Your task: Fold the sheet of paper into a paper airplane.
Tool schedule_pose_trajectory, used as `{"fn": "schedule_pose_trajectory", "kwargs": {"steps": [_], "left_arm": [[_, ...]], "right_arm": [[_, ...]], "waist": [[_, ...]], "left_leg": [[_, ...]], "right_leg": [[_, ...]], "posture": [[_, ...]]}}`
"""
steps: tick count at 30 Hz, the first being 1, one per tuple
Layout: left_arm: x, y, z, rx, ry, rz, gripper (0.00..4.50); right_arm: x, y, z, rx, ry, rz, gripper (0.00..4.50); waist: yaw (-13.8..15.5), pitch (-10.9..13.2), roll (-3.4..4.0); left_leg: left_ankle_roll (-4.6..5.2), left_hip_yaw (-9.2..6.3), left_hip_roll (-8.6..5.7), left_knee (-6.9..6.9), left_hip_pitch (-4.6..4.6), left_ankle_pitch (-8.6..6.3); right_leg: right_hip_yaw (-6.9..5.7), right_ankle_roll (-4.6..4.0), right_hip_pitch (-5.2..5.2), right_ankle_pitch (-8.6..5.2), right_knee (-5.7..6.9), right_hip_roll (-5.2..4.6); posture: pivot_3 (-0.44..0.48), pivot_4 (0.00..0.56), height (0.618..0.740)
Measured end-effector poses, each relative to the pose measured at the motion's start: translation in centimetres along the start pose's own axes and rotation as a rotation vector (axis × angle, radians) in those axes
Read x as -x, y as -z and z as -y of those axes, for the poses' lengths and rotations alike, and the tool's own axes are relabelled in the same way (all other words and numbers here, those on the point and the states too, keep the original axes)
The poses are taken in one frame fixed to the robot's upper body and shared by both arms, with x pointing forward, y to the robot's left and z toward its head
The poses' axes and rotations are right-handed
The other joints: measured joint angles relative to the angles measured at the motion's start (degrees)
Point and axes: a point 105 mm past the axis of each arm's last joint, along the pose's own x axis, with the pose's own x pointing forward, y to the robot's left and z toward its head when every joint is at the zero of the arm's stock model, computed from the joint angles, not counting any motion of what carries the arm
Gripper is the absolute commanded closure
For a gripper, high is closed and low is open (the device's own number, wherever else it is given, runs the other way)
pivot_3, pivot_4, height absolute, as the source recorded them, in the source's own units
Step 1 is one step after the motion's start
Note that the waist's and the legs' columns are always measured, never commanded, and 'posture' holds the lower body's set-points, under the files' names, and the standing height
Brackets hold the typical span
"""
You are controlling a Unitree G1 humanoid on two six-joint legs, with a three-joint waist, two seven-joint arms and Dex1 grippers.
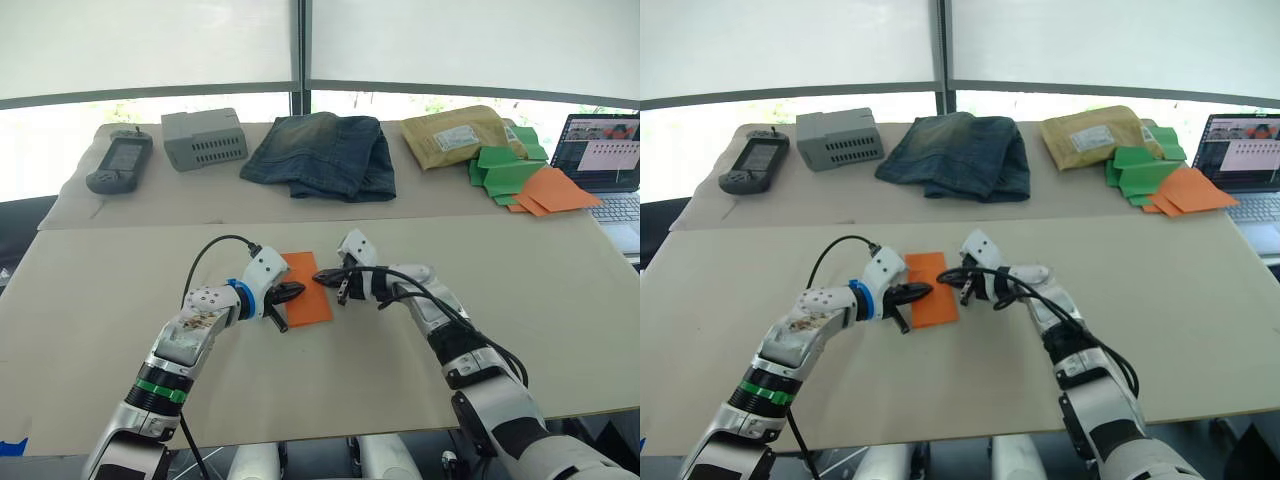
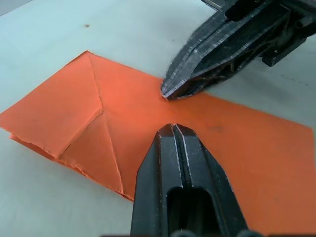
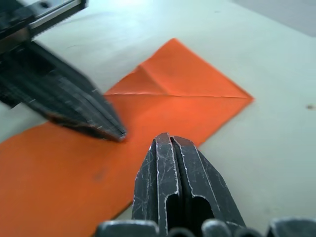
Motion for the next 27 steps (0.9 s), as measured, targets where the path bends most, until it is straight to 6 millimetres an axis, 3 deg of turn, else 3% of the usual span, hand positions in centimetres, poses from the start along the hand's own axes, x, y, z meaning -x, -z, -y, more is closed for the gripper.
{"fn": "schedule_pose_trajectory", "kwargs": {"steps": [10, 17, 21, 27], "left_arm": [[0.7, 0.3, 0.2, -0.002, -0.026, 0.009, 4.50], [0.8, 0.3, 0.3, 0.003, -0.030, 0.004, 4.50], [0.9, 0.3, 0.3, 0.006, -0.035, 0.005, 4.50], [0.9, 0.4, 0.2, 0.012, -0.038, 0.006, 4.50]], "right_arm": [[-2.4, -1.4, 1.6, 0.028, 0.057, -0.014, 4.48], [-2.2, -1.5, 3.2, 0.014, 0.155, -0.016, 4.48], [-2.1, -1.4, 2.5, 0.022, 0.086, -0.007, 4.48], [-2.0, -0.5, -0.7, 0.036, -0.095, 0.071, 4.48]], "waist": [[-0.4, 0.0, 0.00], [-0.4, 0.0, 0.00], [-0.4, 0.0, 0.01], [-0.5, 0.0, 0.02]], "left_leg": [[0.00, -0.01, 0.08, -0.09, -0.03, 0.00], [0.00, -0.05, 0.07, -0.15, -0.05, 0.00], [0.00, -0.06, 0.08, -0.15, -0.04, 0.00], [0.00, -0.25, 0.09, -0.17, -0.01, 0.00]], "right_leg": [[0.03, -0.07, -0.05, 0.03, 0.00, 0.00], [0.03, -0.06, -0.06, 0.03, -0.03, -0.05], [0.03, -0.06, -0.06, 0.03, -0.03, -0.04], [0.03, -0.05, -0.04, 0.03, 0.00, -0.03]], "posture": [[0.000, 0.150, 0.722], [0.000, 0.150, 0.722], [0.000, 0.150, 0.722], [0.000, 0.150, 0.722]]}}
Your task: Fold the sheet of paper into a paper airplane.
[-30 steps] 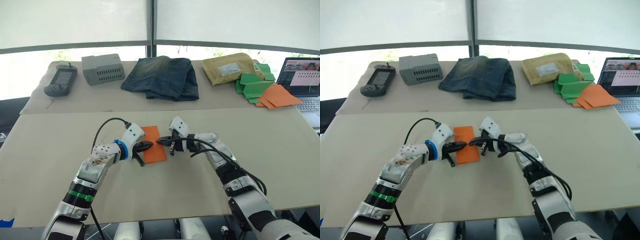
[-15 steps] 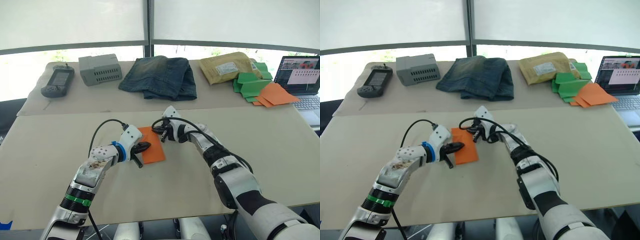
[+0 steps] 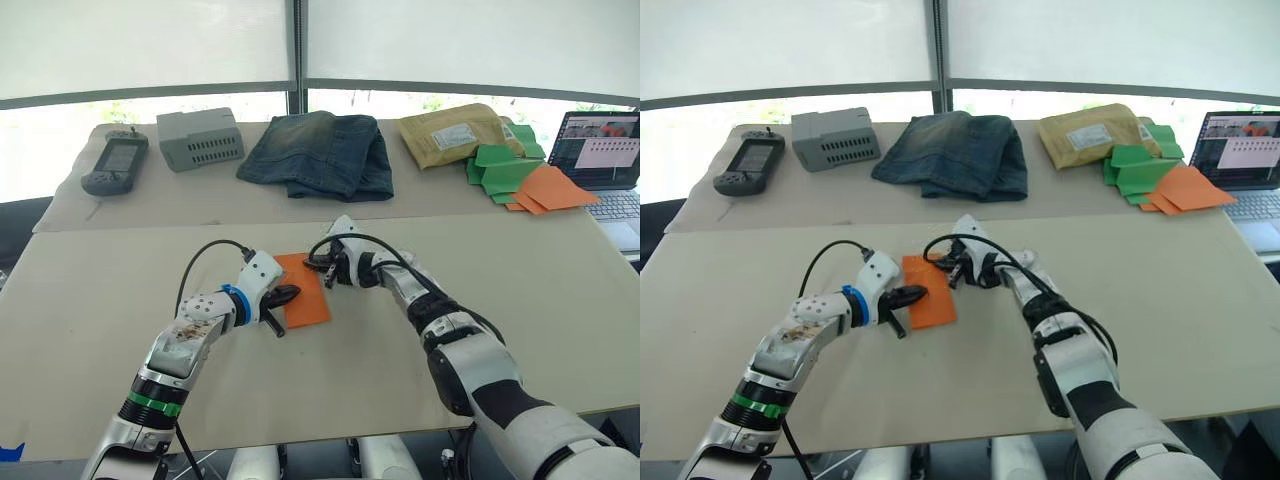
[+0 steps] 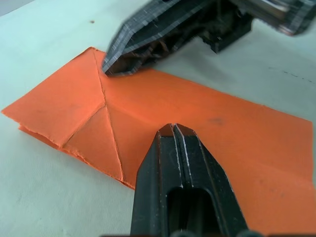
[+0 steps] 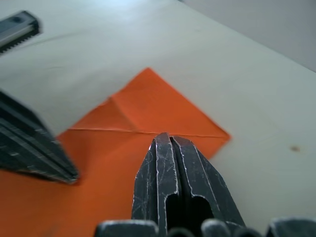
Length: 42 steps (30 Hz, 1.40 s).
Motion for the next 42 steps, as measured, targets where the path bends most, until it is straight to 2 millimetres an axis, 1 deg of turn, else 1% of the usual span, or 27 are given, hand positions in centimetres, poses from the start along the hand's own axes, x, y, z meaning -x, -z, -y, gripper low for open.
{"fn": "schedule_pose_trajectory", "kwargs": {"steps": [6, 10, 12, 13, 16, 18, 20, 25, 28, 29, 30, 33, 34, 36, 38, 40, 42], "left_arm": [[-0.3, 0.0, 0.1, 0.003, 0.011, -0.001, 4.50], [-0.5, -0.2, 0.4, -0.001, 0.031, 0.000, 4.50], [-0.6, -0.2, 0.5, -0.002, 0.037, 0.001, 4.50], [-0.6, -0.2, 0.5, -0.002, 0.037, 0.000, 4.50], [-0.7, -0.2, 0.5, -0.001, 0.037, -0.002, 4.50], [-0.7, -0.1, 0.5, 0.000, 0.037, -0.003, 4.50], [-0.7, -0.1, 0.5, -0.001, 0.038, -0.005, 4.50], [-0.8, -0.1, 0.5, -0.001, 0.043, -0.006, 4.50], [-0.7, -0.1, 0.5, -0.001, 0.043, -0.004, 4.50], [-0.7, -0.2, 0.5, 0.003, 0.042, 0.000, 4.50], [-0.6, -0.2, 0.4, 0.012, 0.041, 0.005, 4.50], [-0.1, -0.3, 0.3, 0.059, 0.046, 0.038, 4.50], [0.3, -0.4, 0.1, 0.075, 0.046, 0.055, 4.50], [0.8, -1.1, 0.0, 0.090, 0.054, 0.089, 4.50], [2.0, -2.8, -0.2, 0.094, 0.065, 0.155, 4.50], [3.5, -4.0, -1.2, 0.063, 0.038, 0.188, 4.50], [4.8, -4.1, -2.4, 0.033, -0.002, 0.171, 4.50]], "right_arm": [[0.7, 0.6, -1.4, 0.021, -0.055, 0.000, 4.48], [2.4, 1.2, -2.6, -0.006, -0.105, 0.006, 4.48], [3.9, 1.8, -3.8, -0.017, -0.156, -0.006, 4.48], [4.3, 2.0, -4.4, -0.020, -0.177, -0.016, 4.48], [5.2, 2.4, -5.6, -0.032, -0.218, -0.049, 4.48], [5.7, 2.7, -6.5, -0.030, -0.247, -0.078, 4.48], [6.1, 3.0, -7.1, -0.029, -0.266, -0.106, 4.48], [6.8, 3.2, -7.8, -0.017, -0.273, -0.128, 4.48], [7.1, 2.7, -8.1, -0.061, -0.277, -0.115, 4.48], [7.2, 2.0, -8.1, -0.080, -0.273, -0.098, 4.48], [7.5, 1.0, -8.0, -0.079, -0.262, -0.073, 4.48], [9.2, -2.4, -7.2, -0.023, -0.207, -0.017, 4.48], [9.6, -3.0, -7.1, -0.016, -0.194, -0.009, 4.48], [9.9, -3.5, -7.1, -0.016, -0.180, -0.006, 4.48], [10.2, -3.7, -7.2, -0.002, -0.161, -0.015, 4.48], [10.6, -3.6, -7.1, 0.013, -0.135, -0.033, 4.48], [11.1, -3.3, -6.7, 0.014, -0.100, -0.053, 4.48]], "waist": [[0.3, 0.0, 0.01], [0.8, 0.0, 0.04], [1.1, -0.1, 0.04], [1.0, -0.1, 0.05], [1.0, -0.1, 0.05], [1.1, -0.1, 0.05], [1.2, -0.1, 0.05], [1.4, -0.1, 0.03], [1.6, -0.1, 0.03], [1.7, -0.1, 0.04], [1.7, -0.1, 0.04], [1.8, -0.1, 0.03], [1.9, -0.1, 0.02], [2.0, -0.1, 0.01], [2.2, 0.0, 0.00], [2.2, -0.1, 0.00], [2.1, 0.0, 0.00]], "left_leg": [[0.00, -0.12, -0.02, 0.03, 0.07, 0.00], [0.00, -0.12, -0.06, 0.00, 0.01, 0.00], [0.02, -0.12, -0.08, 0.01, -0.01, -0.03], [0.03, -0.13, -0.09, 0.01, -0.01, -0.04], [0.03, -0.12, -0.13, 0.04, 0.02, -0.03], [0.03, -0.10, -0.13, 0.06, 0.05, -0.03], [0.03, -0.08, -0.13, 0.06, 0.11, -0.03], [0.03, -0.03, -0.13, 0.05, 0.19, -0.03], [0.03, -0.04, -0.12, 0.05, 0.15, -0.03], [0.03, -0.05, -0.11, 0.06, 0.09, -0.03], [0.03, -0.13, -0.11, 0.07, -0.01, -0.03], [0.03, -0.16, -0.09, 0.08, -0.12, -0.03], [0.03, -0.17, -0.08, 0.08, -0.16, -0.03], [0.03, -0.17, -0.09, 0.06, -0.22, -0.03], [0.03, -0.17, -0.08, 0.08, -0.48, -0.03], [0.04, -0.16, -0.09, 0.07, -0.51, -0.03], [0.04, -0.14, -0.12, 0.07, -0.51, -0.03]], "right_leg": [[-0.01, 0.01, 0.07, -0.01, 0.00, 0.00], [-0.04, 0.06, 0.08, -0.05, -0.04, 0.00], [-0.04, 0.12, 0.09, -0.09, -0.08, -0.03], [-0.04, 0.13, 0.10, -0.10, -0.09, -0.05], [-0.05, 0.16, 0.15, -0.12, -0.11, -0.06], [-0.06, 0.57, 0.19, -0.38, -0.11, -0.04], [-0.07, 0.57, 0.25, -0.40, -0.11, -0.03], [-0.07, 0.58, 0.36, -0.42, -0.17, -0.03], [-0.07, 0.57, 0.33, -0.42, -0.19, -0.03], [-0.06, 0.57, 0.25, -0.42, -0.17, -0.04], [-0.03, 0.56, 0.10, -0.40, -0.14, -0.06], [-0.04, 0.55, -0.02, -0.39, -0.12, -0.04], [-0.06, 0.54, -0.06, -0.40, -0.12, -0.02], [-0.07, 0.52, -0.10, -0.41, -0.15, 0.02], [-0.10, 0.51, -0.30, -0.41, -0.15, 0.02], [-0.10, 0.49, -0.31, -0.39, -0.18, 0.00], [-0.09, 0.50, -0.30, -0.40, -0.22, -0.01]], "posture": [[0.000, 0.150, 0.722], [0.000, 0.150, 0.722], [0.000, 0.150, 0.722], [0.000, 0.150, 0.722], [0.000, 0.150, 0.722], [0.000, 0.150, 0.722], [0.000, 0.150, 0.722], [0.000, 0.150, 0.722], [0.000, 0.150, 0.722], [0.000, 0.150, 0.722], [0.000, 0.150, 0.722], [0.000, 0.150, 0.722], [0.000, 0.150, 0.722], [0.000, 0.150, 0.722], [0.000, 0.150, 0.722], [0.000, 0.150, 0.722], [0.000, 0.150, 0.722]]}}
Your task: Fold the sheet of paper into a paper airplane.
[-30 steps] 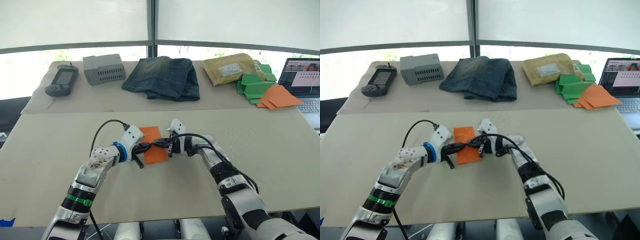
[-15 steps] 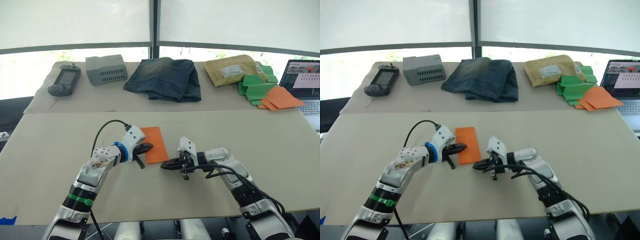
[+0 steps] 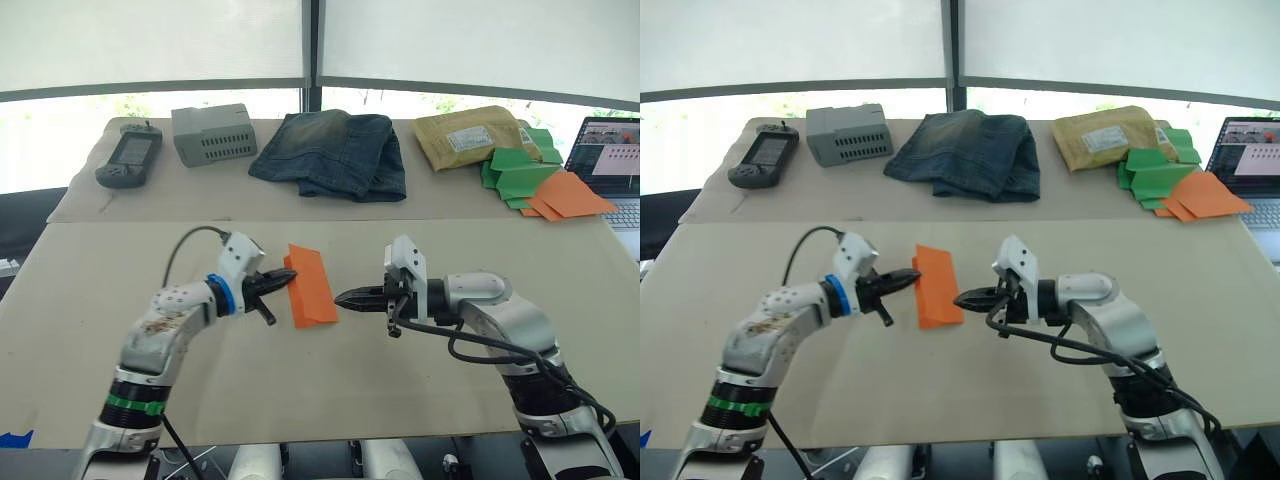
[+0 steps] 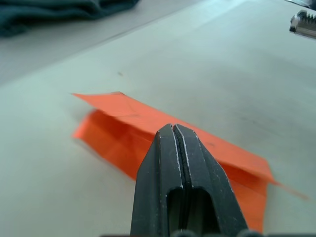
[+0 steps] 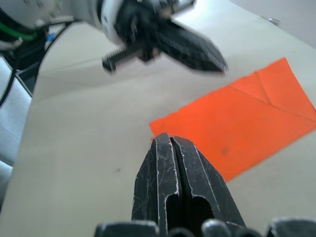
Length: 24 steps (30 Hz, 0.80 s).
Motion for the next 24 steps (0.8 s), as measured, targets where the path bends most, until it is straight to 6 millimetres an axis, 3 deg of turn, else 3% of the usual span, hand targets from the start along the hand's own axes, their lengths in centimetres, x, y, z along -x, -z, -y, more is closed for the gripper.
{"fn": "schedule_pose_trajectory", "kwargs": {"steps": [3, 8, 15, 24], "left_arm": [[0.9, 1.2, -0.6, -0.007, -0.021, -0.059, 4.50], [-0.2, 3.5, 0.7, 0.025, 0.028, -0.111, 4.50], [-4.0, 3.0, 3.4, 0.021, 0.138, -0.058, 4.50], [-7.8, 2.5, 5.4, 0.033, 0.227, -0.012, 4.50]], "right_arm": [[0.3, 0.2, 0.4, -0.001, 0.036, -0.012, 4.48], [1.0, 0.5, 1.2, 0.005, 0.090, -0.036, 4.48], [1.8, 0.7, 2.0, 0.040, 0.145, -0.076, 4.48], [2.8, 1.2, 2.6, 0.042, 0.232, -0.098, 4.48]], "waist": [[0.1, 0.0, -0.01], [0.7, 0.0, -0.06], [0.8, 0.0, -0.08], [0.7, 0.0, -0.08]], "left_leg": [[0.00, 0.11, -0.03, 0.01, -0.01, 0.00], [0.00, 0.23, -0.04, 0.05, -0.07, 0.00], [0.00, 0.26, -0.10, 0.06, -0.08, 0.00], [0.02, 0.26, -0.14, 0.07, -0.09, 0.00]], "right_leg": [[-0.01, 0.03, 0.02, -0.01, -0.04, -0.04], [-0.08, 0.03, 0.02, 0.00, -0.07, -0.08], [-0.07, 0.00, 0.03, 0.03, -0.07, -0.04], [-0.03, 0.01, 0.04, 0.05, -0.08, -0.05]], "posture": [[0.000, 0.150, 0.722], [0.000, 0.150, 0.722], [0.000, 0.150, 0.722], [0.000, 0.150, 0.722]]}}
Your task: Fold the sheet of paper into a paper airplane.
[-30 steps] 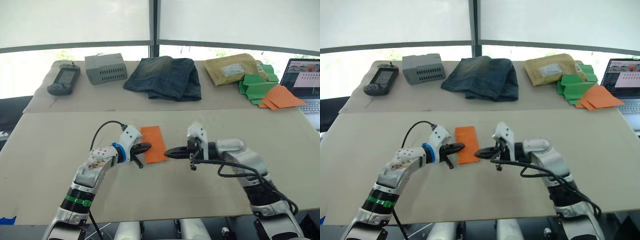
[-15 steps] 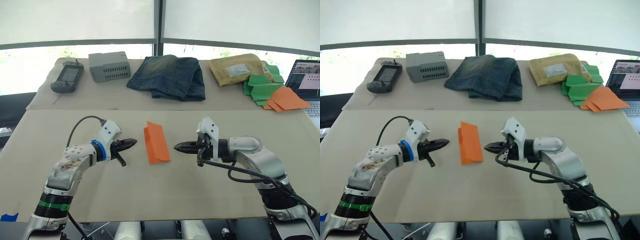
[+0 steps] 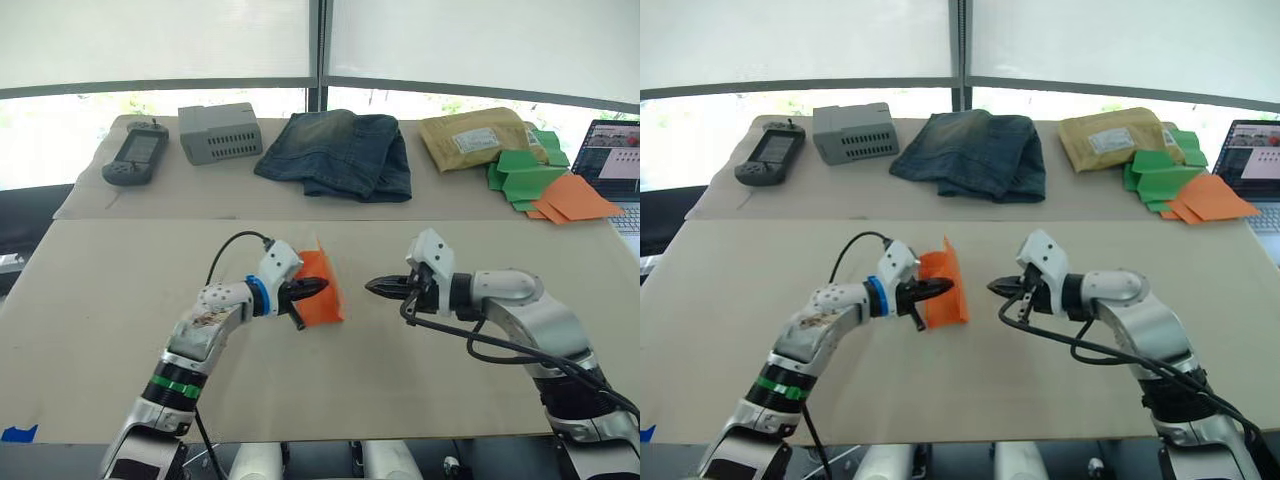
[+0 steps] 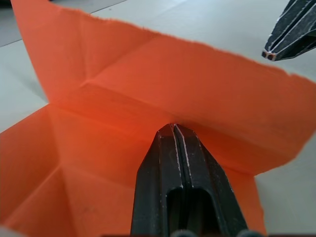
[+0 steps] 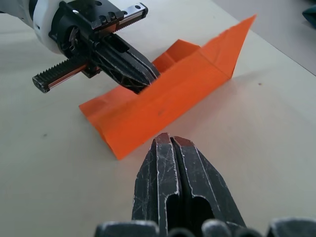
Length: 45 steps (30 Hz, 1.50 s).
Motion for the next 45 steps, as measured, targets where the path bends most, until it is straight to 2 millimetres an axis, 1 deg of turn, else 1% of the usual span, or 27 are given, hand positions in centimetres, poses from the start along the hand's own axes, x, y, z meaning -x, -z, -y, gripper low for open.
{"fn": "schedule_pose_trajectory", "kwargs": {"steps": [3, 5, 9, 12, 16, 17, 18, 20, 22, 24, 26, 28, 29, 32, 37, 39, 41, 43, 44, 45], "left_arm": [[-1.1, 1.3, 0.5, 0.006, 0.030, -0.038, 4.50], [-1.8, 1.4, 0.6, -0.010, 0.045, -0.039, 4.50], [-2.5, 1.4, 0.7, -0.032, 0.060, -0.029, 4.50], [-2.7, 1.4, 0.8, -0.037, 0.069, -0.027, 4.50], [-2.7, 1.6, 0.8, -0.052, 0.071, -0.033, 4.50], [-2.7, 1.6, 0.8, -0.053, 0.070, -0.034, 4.50], [-2.6, 1.6, 0.7, -0.052, 0.068, -0.034, 4.50], [-2.5, 1.6, 0.6, -0.051, 0.063, -0.031, 4.50], [-2.3, 1.6, 0.6, -0.053, 0.059, -0.032, 4.50], [-2.1, 1.6, 0.4, -0.051, 0.052, -0.033, 4.50], [-1.8, 1.6, 0.3, -0.044, 0.041, -0.035, 4.50], [-1.7, 1.7, 0.2, -0.038, 0.030, -0.033, 4.50], [-1.5, 1.7, 0.1, -0.034, 0.022, -0.032, 4.50], [-1.0, 1.8, -0.3, -0.017, -0.005, -0.028, 4.50], [0.6, 2.1, -1.3, 0.026, -0.066, -0.025, 4.50], [1.5, 2.3, -1.6, 0.037, -0.093, -0.027, 4.50], [2.9, 2.2, -1.9, 0.061, -0.118, -0.015, 4.50], [4.5, 1.7, -2.3, 0.074, -0.145, 0.002, 4.50], [5.3, 1.3, -2.5, 0.074, -0.159, 0.011, 4.50], [6.0, 1.0, -2.7, 0.073, -0.171, 0.020, 4.50]], "right_arm": [[0.5, -0.1, 0.3, 0.007, 0.033, -0.001, 4.48], [0.9, -0.5, 0.6, 0.024, 0.059, 0.003, 4.48], [1.4, -1.5, 1.1, 0.051, 0.113, 0.029, 4.48], [1.2, -2.4, 1.3, 0.064, 0.143, 0.063, 4.48], [0.2, -3.2, 1.4, 0.076, 0.157, 0.097, 4.48], [-0.2, -2.9, 1.4, 0.085, 0.159, 0.082, 4.48], [-0.9, -2.0, 1.5, 0.102, 0.156, 0.045, 4.48], [-2.1, 0.3, 1.7, 0.109, 0.146, -0.046, 4.48], [-2.9, 2.3, 2.3, 0.114, 0.141, -0.121, 4.48], [-3.5, 2.9, 2.9, 0.137, 0.138, -0.154, 4.48], [-4.0, 2.8, 3.7, 0.160, 0.147, -0.157, 4.48], [-4.4, 3.1, 4.1, 0.170, 0.146, -0.172, 4.48], [-4.7, 3.6, 4.2, 0.170, 0.137, -0.183, 4.48], [-5.2, 3.6, 4.2, 0.188, 0.116, -0.176, 4.48], [-5.7, 3.5, 4.4, 0.218, 0.087, -0.183, 4.48], [-5.8, 3.4, 4.4, 0.231, 0.079, -0.183, 4.48], [-5.9, 3.1, 4.3, 0.220, 0.068, -0.166, 4.48], [-5.8, 2.7, 4.4, 0.143, 0.064, -0.130, 4.48], [-5.6, 2.5, 4.5, 0.086, 0.062, -0.104, 4.20], [-5.4, 2.1, 4.8, 0.037, 0.059, -0.082, 3.86]], "waist": [[-0.1, 0.0, 0.00], [-0.1, 0.0, 0.00], [0.3, 0.0, 0.01], [0.4, 0.0, 0.02], [0.5, 0.0, 0.03], [0.5, 0.0, 0.04], [0.5, 0.0, 0.04], [0.5, 0.0, 0.04], [0.3, 0.0, 0.04], [0.1, 0.0, 0.04], [-0.2, 0.0, 0.04], [-0.4, 0.0, 0.04], [-0.5, 0.0, 0.04], [-1.0, -0.1, 0.05], [-1.6, 0.0, 0.05], [-1.7, -0.1, 0.05], [-2.0, 0.0, 0.05], [-2.1, 0.0, 0.04], [-2.1, 0.0, 0.05], [-2.1, 0.0, 0.05]], "left_leg": [[0.00, -0.02, -0.02, 0.00, 0.00, 0.00], [0.00, -0.03, -0.02, 0.03, 0.04, 0.00], [0.01, -0.04, -0.02, 0.13, 0.08, 0.01], [0.03, -0.03, -0.02, 0.18, 0.08, 0.02], [0.06, -0.03, -0.02, 0.18, 0.11, 0.04], [0.06, -0.03, -0.02, 0.18, 0.11, 0.04], [0.06, -0.03, -0.03, 0.18, 0.12, 0.04], [0.06, 0.00, -0.04, 0.18, 0.13, 0.04], [0.06, 0.04, -0.04, 0.18, 0.10, 0.04], [0.06, 0.03, -0.03, 0.18, 0.11, 0.04], [0.06, 0.02, -0.01, 0.18, 0.12, 0.04], [0.06, 0.00, 0.01, 0.18, 0.14, 0.04], [0.06, 0.01, 0.03, 0.18, 0.14, 0.04], [0.06, 0.02, 0.08, 0.17, 0.28, 0.04], [0.06, 0.02, 0.14, 0.17, 0.51, 0.04], [0.06, 0.02, 0.15, 0.17, 0.52, 0.04], [0.06, 0.00, 0.21, 0.17, 0.47, 0.04], [0.06, -0.13, 0.22, 0.15, 0.33, 0.04], [0.06, -0.23, 0.22, 0.15, 0.26, 0.04], [0.06, -0.30, 0.21, 0.15, 0.21, 0.04]], "right_leg": [[-0.01, 0.00, 0.00, 0.00, 0.01, 0.00], [-0.02, 0.04, 0.08, -0.02, 0.02, 0.00], [-0.02, 0.12, 0.15, -0.01, 0.03, -0.02], [0.00, 0.17, 0.18, 0.03, 0.03, -0.02], [-0.01, 0.17, 0.21, 0.04, 0.04, -0.02], [-0.01, 0.17, 0.22, 0.04, 0.04, -0.02], [-0.01, 0.17, 0.23, 0.04, 0.04, -0.02], [0.00, 0.17, 0.23, 0.04, 0.02, -0.04], [0.03, 0.15, 0.19, 0.06, 0.03, -0.04], [0.02, 0.14, 0.18, 0.06, 0.04, -0.02], [0.02, 0.13, 0.18, 0.07, 0.06, 0.00], [0.01, 0.13, 0.19, 0.07, 0.06, 0.02], [0.01, 0.10, 0.20, 0.08, 0.06, 0.03], [0.05, 0.08, 0.29, 0.10, 0.08, 0.07], [0.05, 0.07, 0.38, 0.08, 0.24, 0.11], [0.05, 0.05, 0.39, 0.07, 0.24, 0.11], [0.07, 0.05, 0.34, 0.08, 0.24, 0.10], [0.11, -0.02, 0.18, 0.12, 0.24, 0.09], [0.12, -0.32, 0.12, 0.30, 0.24, 0.08], [0.12, -0.36, 0.10, 0.32, 0.24, 0.06]], "posture": [[0.000, 0.150, 0.722], [0.000, 0.150, 0.722], [0.000, 0.150, 0.722], [0.000, 0.150, 0.722], [0.000, 0.150, 0.722], [0.000, 0.150, 0.722], [0.000, 0.150, 0.722], [0.000, 0.150, 0.722], [0.000, 0.150, 0.722], [0.000, 0.150, 0.722], [0.000, 0.150, 0.722], [0.000, 0.150, 0.722], [0.000, 0.150, 0.722], [0.000, 0.150, 0.722], [0.000, 0.150, 0.722], [0.000, 0.150, 0.722], [0.000, 0.150, 0.722], [0.000, 0.150, 0.722], [0.000, 0.150, 0.722], [0.000, 0.150, 0.722]]}}
